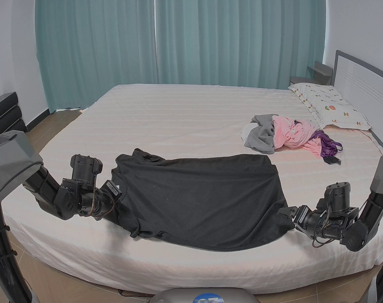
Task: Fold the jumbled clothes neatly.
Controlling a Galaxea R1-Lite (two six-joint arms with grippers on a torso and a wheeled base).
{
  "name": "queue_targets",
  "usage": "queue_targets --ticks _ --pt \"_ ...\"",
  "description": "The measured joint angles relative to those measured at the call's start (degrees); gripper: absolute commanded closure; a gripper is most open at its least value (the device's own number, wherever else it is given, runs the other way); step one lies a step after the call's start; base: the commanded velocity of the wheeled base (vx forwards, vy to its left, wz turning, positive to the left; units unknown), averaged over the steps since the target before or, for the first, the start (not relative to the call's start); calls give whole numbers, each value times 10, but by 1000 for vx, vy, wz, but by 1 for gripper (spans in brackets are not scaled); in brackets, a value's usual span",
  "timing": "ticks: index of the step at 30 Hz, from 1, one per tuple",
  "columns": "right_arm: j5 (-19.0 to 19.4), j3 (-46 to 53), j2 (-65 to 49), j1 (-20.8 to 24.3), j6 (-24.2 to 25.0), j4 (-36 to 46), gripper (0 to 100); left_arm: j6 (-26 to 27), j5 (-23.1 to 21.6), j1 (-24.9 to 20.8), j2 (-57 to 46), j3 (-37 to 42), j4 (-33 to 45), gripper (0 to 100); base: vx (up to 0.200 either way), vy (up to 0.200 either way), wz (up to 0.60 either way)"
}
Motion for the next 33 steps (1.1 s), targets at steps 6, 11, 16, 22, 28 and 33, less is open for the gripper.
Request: queue_targets --ticks 6,11,16,22,28,33 --pt "-1 4 13 1 0 -16 0 -1 -1 4 30 -27 1 0 0 0 0" --pt "0 5 19 1 0 -20 0 -18 -3 8 57 -53 -10 0 0 0 0" --pt "0 5 21 1 0 -20 0 -53 -11 17 69 -63 -55 0 0 0 0" --pt "0 7 21 1 1 -20 0 -55 -23 26 63 -44 -62 0 0 0 0" --pt "0 8 20 1 0 -20 0 -55 -53 26 24 26 -63 0 0 0 0" --pt "0 10 19 1 1 -21 0 -55 -68 1 -18 91 -63 0 0 0 0"
